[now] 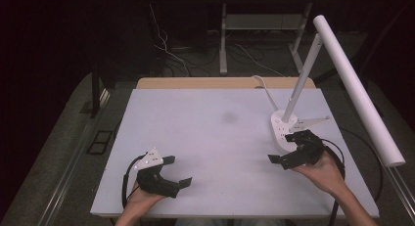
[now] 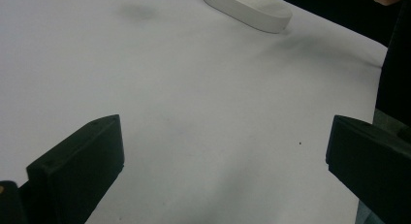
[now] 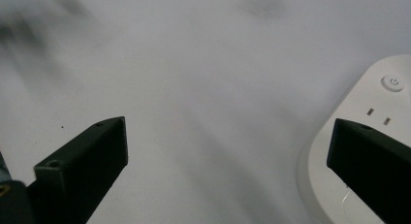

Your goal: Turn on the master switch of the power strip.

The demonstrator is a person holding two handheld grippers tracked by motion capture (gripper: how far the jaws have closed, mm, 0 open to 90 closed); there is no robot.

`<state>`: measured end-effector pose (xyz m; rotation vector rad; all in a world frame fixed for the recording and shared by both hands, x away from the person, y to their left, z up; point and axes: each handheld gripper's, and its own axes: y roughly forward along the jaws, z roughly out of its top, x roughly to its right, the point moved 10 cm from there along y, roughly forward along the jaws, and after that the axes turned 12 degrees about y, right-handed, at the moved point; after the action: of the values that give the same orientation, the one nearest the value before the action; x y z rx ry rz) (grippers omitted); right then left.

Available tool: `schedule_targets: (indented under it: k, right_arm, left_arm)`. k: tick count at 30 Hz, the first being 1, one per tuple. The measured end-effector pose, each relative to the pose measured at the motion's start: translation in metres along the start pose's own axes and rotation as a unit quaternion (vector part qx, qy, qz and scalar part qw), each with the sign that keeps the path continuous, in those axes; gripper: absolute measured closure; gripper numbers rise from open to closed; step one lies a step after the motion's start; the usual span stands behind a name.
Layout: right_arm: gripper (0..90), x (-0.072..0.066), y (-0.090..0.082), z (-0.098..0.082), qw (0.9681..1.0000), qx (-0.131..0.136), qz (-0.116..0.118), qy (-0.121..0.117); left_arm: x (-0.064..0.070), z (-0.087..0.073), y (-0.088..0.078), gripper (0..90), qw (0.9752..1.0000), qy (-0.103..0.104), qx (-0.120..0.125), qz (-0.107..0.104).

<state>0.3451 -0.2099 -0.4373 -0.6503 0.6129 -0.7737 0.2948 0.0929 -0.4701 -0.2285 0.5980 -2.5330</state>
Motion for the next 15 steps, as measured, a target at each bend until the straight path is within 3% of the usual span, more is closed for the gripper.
schedule_targets:
  k: [9,15]
  right_arm:
    - [0.6,0.004,0.001,0.011,0.9999,-0.010,-0.003,0.006]
    - [0.6,0.007,0.004,0.020,0.9998,-0.016,-0.007,-0.002]
  left_arm:
    - [-0.001,0.000,0.000,0.0,1.0000,-0.001,0.001,0.002]
    - [-0.001,0.000,0.000,0.0,1.0000,0.000,0.001,0.001]
